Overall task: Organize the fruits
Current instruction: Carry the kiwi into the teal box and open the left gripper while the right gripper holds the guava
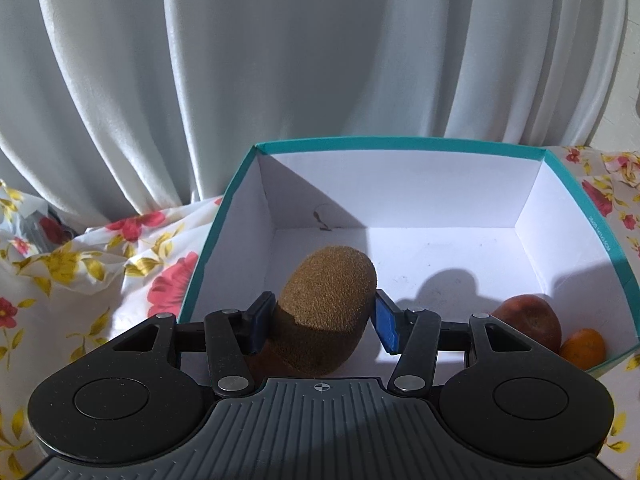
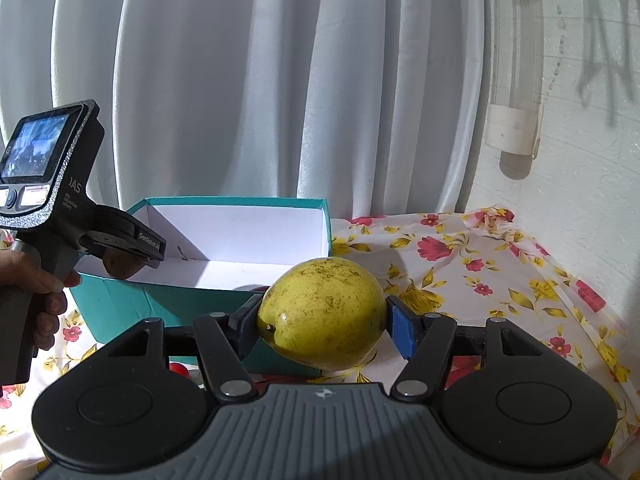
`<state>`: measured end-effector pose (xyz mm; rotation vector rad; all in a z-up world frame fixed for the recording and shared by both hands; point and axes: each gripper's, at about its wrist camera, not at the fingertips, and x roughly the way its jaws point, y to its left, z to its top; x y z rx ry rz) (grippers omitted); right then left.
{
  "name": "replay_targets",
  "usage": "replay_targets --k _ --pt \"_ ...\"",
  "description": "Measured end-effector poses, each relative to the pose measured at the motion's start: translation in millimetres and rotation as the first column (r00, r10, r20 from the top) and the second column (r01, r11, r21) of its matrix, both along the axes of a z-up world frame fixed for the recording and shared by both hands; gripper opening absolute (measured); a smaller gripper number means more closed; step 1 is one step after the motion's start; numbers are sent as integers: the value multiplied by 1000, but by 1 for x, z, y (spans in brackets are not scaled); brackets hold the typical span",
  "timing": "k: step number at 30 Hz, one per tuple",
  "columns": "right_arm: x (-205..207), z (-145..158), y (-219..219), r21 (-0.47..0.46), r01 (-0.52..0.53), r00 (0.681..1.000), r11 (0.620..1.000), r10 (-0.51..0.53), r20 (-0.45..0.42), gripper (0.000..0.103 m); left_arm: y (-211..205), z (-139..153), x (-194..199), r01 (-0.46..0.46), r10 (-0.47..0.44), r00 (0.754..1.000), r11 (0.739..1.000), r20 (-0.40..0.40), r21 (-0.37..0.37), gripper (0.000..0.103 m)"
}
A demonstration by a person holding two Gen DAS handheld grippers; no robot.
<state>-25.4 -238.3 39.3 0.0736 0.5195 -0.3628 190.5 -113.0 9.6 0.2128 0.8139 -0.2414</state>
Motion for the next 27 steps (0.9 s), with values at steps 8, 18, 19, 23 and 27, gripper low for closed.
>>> replay_targets --k 8,18,19,23,27 --pt "1 1 -2 -1 7 1000 1000 -7 2 64 -3 -14 6 8 -7 999 1000 -33 14 57" --pt "2 3 -4 -5 14 1000 1000 -14 11 64 -6 -17 6 19 -19 1000 999 -18 32 58" --pt "1 3 -4 -5 15 1000 1000 -15 13 64 -6 -17 6 20 -20 1000 999 -17 32 58" --pt "1 3 -4 -5 18 1000 1000 -18 14 64 -7 -17 6 20 -19 1000 999 -18 37 58" --pt "1 3 -4 -6 18 1000 1000 -18 14 64 -7 -17 6 20 -20 1000 999 -19 36 58"
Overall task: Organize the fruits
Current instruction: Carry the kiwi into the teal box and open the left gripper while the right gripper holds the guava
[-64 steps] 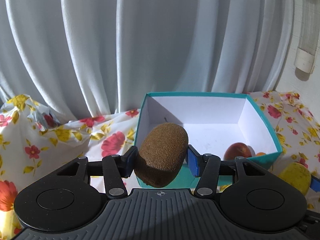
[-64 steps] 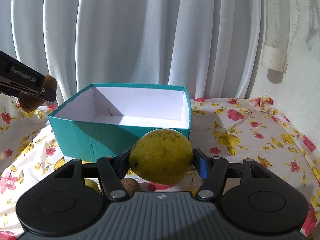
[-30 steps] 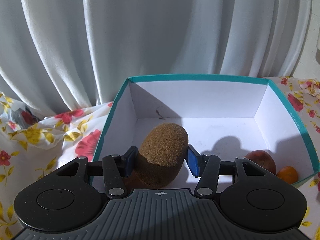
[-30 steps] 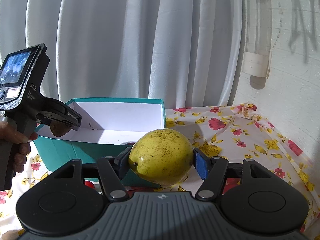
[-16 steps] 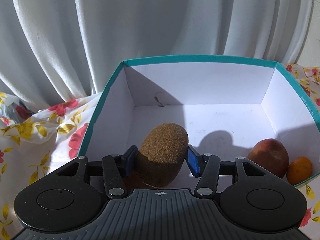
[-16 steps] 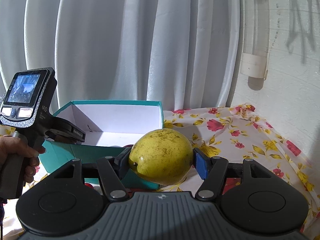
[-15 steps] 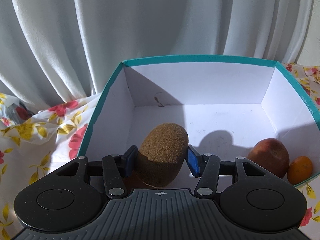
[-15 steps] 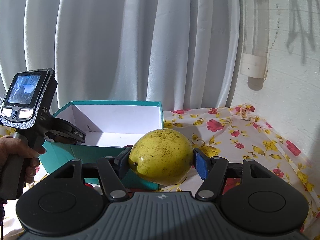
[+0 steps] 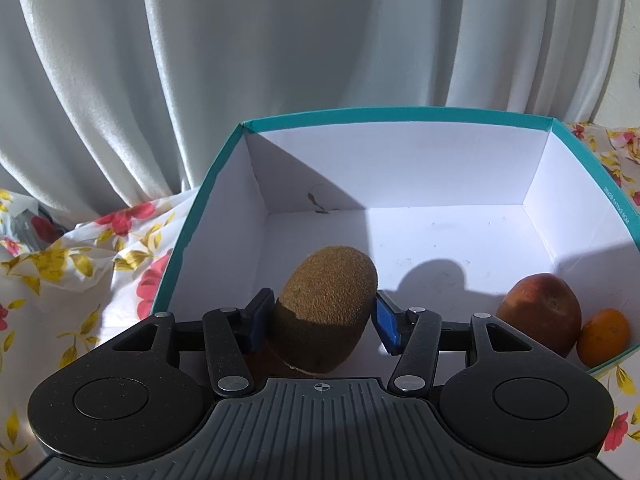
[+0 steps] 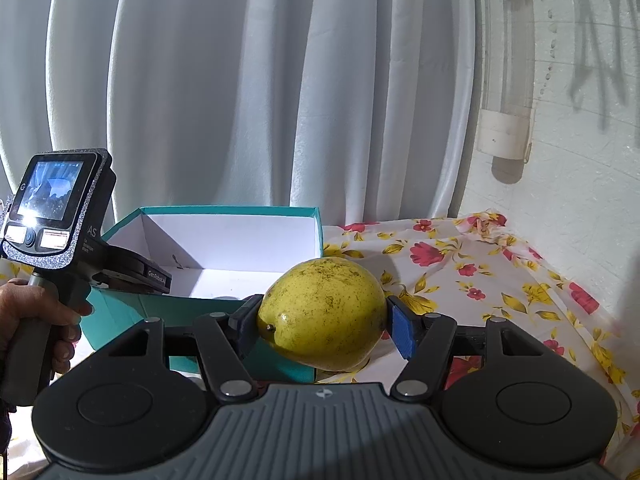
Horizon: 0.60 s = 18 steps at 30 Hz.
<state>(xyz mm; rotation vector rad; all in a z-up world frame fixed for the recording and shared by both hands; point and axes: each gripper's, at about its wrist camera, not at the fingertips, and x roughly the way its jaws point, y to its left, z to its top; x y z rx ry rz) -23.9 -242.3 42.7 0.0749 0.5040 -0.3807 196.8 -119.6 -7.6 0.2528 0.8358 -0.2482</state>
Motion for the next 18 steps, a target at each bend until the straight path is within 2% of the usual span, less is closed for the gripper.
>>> replay_targets --k 14,18 --pt "0 2 1 -1 2 1000 1000 -2 5 64 0 0 0 1 -1 1000 1000 -5 -1 60" --pt "1 2 2 -2 2 1000 1000 -2 8 64 0 0 0 8 -8 1000 1000 -12 -10 66"
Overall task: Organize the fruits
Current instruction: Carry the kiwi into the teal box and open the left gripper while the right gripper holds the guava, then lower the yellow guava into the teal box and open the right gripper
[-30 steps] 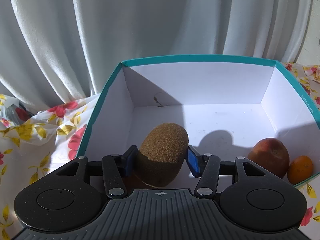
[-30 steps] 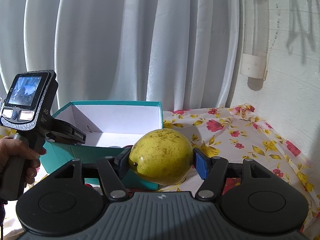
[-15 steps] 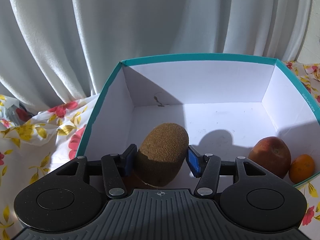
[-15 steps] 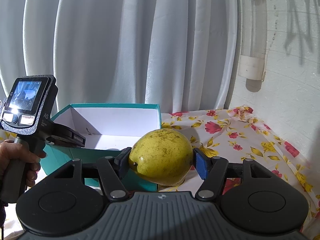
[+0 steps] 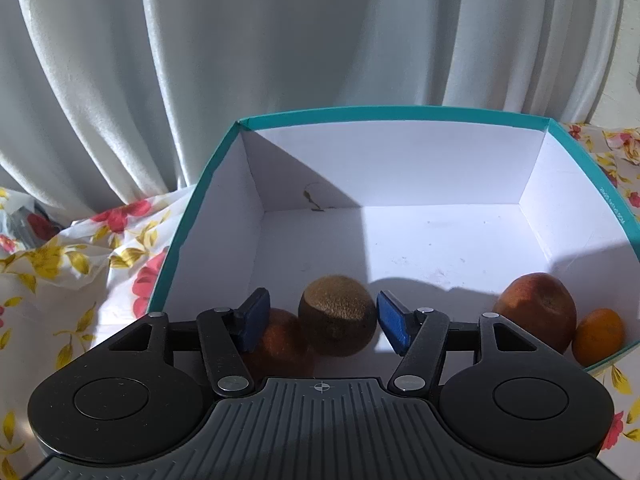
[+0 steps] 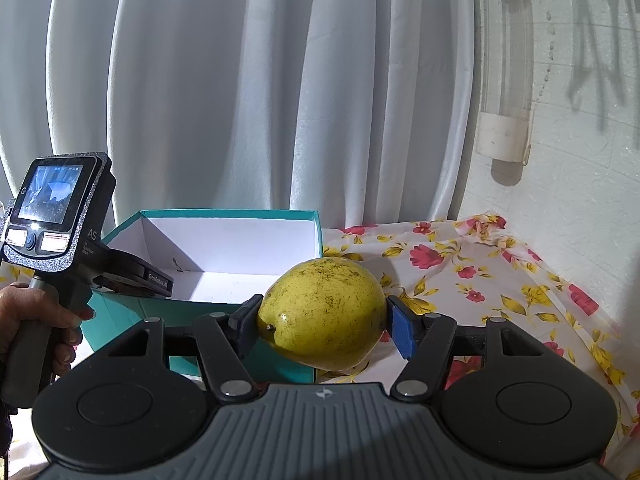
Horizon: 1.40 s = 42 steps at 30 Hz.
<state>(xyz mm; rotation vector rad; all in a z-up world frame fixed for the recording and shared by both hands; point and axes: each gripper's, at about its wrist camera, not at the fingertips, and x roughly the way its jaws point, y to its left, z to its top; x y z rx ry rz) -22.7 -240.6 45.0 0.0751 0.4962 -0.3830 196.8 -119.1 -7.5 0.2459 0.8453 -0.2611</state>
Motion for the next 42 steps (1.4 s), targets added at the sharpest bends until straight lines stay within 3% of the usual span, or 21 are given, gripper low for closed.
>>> replay_targets --k 3,7,13,23,42 --pt "-1 1 1 1 1 1000 1000 -1 1 64 1 2 -1 -8 8 1000 1000 3 2 73" --pt "-1 1 1 0 1 1000 1000 -1 4 64 8 12 -5 -19 19 1000 999 13 -25 91" --pt "0 1 0 -5 -4 1000 1000 4 7 65 38 52 -33 -58 66 994 994 84 -90 100" --pt "11 8 4 -36 -34 999 999 36 39 65 91 90 -87 -144 164 978 978 127 -149 101" --pt "67 -16 4 -67 -120 992 991 121 19 65 105 87 -103 -226 238 965 967 110 -117 101"
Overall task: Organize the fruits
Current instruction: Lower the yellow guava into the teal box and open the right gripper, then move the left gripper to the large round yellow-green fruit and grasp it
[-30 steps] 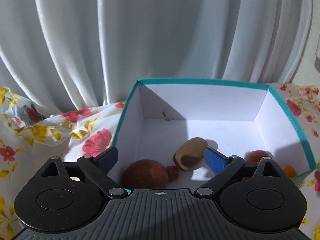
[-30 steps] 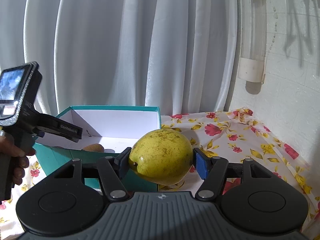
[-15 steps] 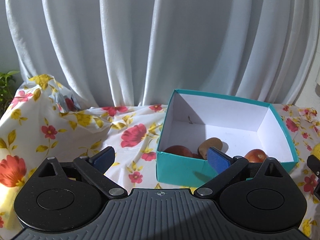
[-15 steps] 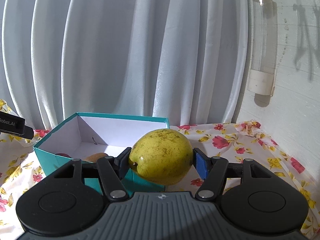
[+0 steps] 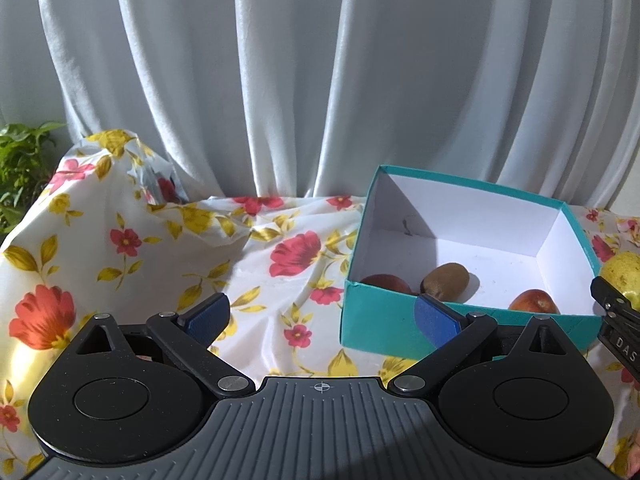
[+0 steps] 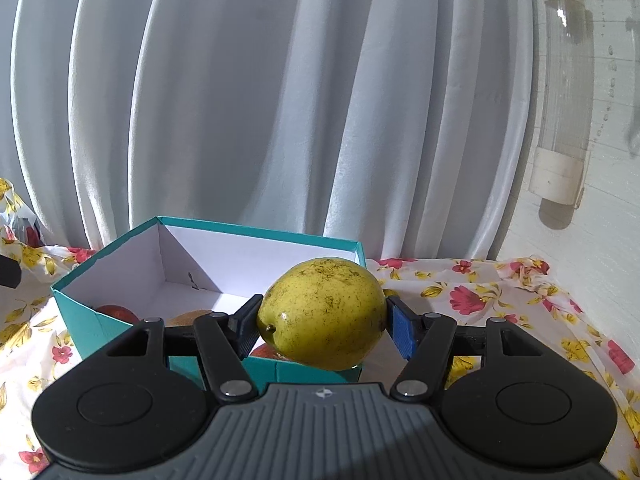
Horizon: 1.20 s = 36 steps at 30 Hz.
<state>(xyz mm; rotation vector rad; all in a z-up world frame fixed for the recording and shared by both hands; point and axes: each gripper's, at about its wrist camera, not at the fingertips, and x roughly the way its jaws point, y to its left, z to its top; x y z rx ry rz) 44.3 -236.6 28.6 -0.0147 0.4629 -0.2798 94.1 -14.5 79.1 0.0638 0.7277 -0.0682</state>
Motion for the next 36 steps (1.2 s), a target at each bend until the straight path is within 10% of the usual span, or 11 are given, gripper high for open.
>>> replay_targets --k 23,36 --pt "12 -19 -10 -33 7 1000 999 -7 4 61 -6 -10 -7 19 -18 999 999 -32 48 101" --pt "-61 15 -6 12 13 994 1000 -14 110 93 -34 -58 -42 241 -237 970 968 -50 70 101"
